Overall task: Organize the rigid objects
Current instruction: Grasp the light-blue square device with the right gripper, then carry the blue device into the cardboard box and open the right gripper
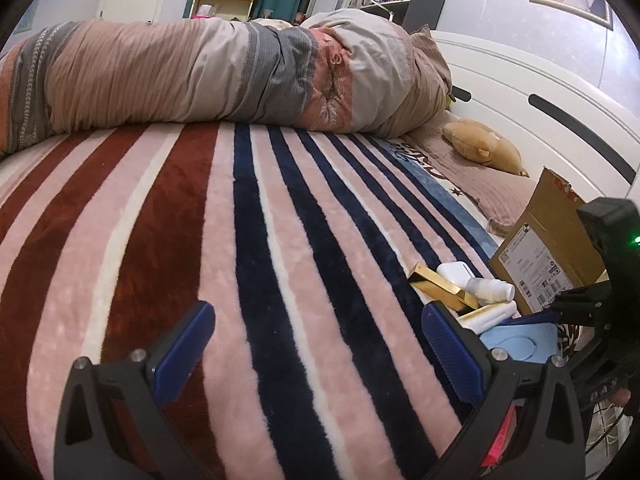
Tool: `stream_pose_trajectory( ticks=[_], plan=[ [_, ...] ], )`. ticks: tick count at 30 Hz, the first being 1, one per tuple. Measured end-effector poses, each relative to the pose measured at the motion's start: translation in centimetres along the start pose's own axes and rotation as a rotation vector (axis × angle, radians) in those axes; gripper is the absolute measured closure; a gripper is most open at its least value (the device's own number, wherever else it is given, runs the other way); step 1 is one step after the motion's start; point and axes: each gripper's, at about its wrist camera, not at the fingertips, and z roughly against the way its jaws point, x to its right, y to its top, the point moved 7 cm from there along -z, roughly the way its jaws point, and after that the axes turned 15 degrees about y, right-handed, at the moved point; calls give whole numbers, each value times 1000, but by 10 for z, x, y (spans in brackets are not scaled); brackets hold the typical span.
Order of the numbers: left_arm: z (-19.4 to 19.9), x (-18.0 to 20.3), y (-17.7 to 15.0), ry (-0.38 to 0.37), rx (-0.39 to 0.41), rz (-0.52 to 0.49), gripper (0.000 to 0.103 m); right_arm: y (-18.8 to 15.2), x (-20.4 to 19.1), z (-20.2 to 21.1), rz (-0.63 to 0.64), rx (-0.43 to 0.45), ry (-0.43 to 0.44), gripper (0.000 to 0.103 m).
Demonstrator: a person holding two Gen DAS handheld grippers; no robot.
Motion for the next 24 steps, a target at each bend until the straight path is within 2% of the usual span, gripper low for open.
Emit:
stream_pose_trajectory(
  ticks=[3, 9, 12, 14, 18, 24],
  plan=[
    [4, -11, 3, 3, 15, 24, 0, 14, -26, -8, 87, 26, 34, 24],
    [3, -43, 4, 59, 17, 77, 0, 49, -65, -30, 235, 103, 67, 24],
    [-1, -52, 2, 66, 4, 97, 0, 50, -65, -50, 276, 51, 35, 23],
    [-4, -53, 1, 64, -5, 100, 0, 48, -61, -58, 260, 20, 23, 23],
    [-8, -48, 0, 54, -15, 87, 0, 25, -40, -51, 219, -28, 46, 21],
    [-11, -40, -1, 34, -28, 69, 0, 16, -44, -57, 237, -84, 29, 20]
  ],
)
